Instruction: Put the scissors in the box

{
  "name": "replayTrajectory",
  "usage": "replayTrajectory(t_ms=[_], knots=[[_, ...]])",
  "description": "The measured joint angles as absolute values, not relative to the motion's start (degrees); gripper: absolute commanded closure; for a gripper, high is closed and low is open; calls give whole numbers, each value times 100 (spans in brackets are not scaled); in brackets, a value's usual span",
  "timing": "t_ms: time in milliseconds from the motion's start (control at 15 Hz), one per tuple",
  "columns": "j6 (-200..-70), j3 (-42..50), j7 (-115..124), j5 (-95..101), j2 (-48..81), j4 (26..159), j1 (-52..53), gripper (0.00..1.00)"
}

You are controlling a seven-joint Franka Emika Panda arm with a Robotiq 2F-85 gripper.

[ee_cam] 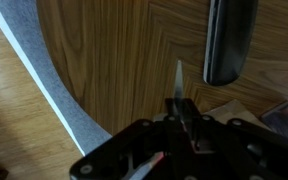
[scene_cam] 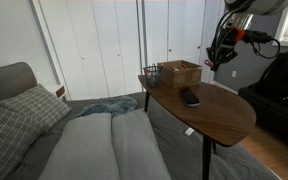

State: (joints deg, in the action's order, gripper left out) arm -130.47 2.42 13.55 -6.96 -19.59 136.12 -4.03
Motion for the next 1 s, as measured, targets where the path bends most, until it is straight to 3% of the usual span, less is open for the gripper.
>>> replayTrajectory(t_ms=[200, 533, 1000], knots=[[-13117, 243, 1356, -702, -2025, 13668, -405, 97], [-14372, 197, 1459, -886, -1880, 13604, -369, 97], [-14859, 220, 1194, -1675, -865, 12750, -37, 97]])
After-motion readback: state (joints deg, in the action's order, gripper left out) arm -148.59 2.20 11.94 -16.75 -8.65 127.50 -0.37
